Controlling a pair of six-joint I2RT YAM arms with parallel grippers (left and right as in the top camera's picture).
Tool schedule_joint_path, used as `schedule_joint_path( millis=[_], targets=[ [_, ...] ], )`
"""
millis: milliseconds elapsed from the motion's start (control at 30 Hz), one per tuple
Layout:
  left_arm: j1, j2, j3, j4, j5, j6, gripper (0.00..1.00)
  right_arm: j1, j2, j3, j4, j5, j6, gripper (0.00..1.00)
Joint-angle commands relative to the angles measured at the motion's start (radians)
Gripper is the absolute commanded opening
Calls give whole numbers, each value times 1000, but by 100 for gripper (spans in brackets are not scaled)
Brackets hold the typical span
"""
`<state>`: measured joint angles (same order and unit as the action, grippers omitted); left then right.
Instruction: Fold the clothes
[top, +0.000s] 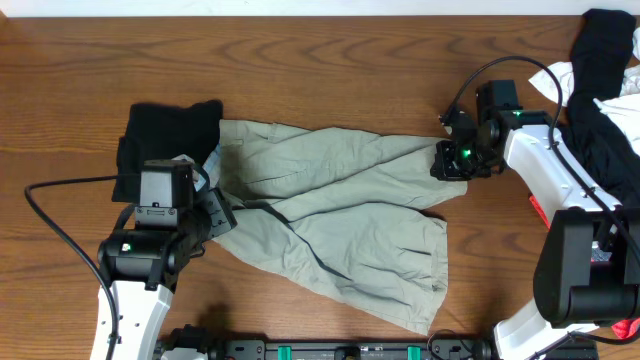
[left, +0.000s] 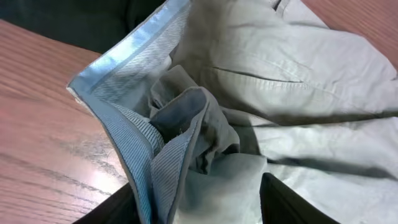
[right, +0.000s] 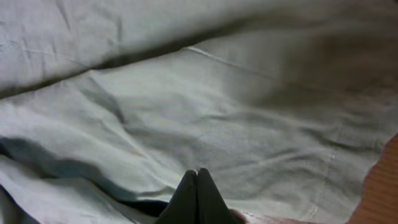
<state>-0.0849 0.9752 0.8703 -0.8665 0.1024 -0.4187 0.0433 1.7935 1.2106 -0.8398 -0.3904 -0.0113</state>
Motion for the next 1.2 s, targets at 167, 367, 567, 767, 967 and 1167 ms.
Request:
schedule_joint_path(
  millis=[167,367,567,767,967,1167],
  targets=[
    [6,-26,24,267,-8,3,57,3,9,0,3,88,23,1],
    [6,-87,32,536,-89,3,57,3,9,-1,5,92,22,2],
    [-5,-15,31,610,-84,3,48,3,9,-1,11,95,34,2],
    [-31,254,31,684,-26,23,24,3,9,-1,16,114,71,1],
    [-32,558,31,850,132,29,19,3,9,-1,13,114,78,1],
    [-32,747,31,903,231,29,14,3,9,-1,7,114,86,1]
  ],
)
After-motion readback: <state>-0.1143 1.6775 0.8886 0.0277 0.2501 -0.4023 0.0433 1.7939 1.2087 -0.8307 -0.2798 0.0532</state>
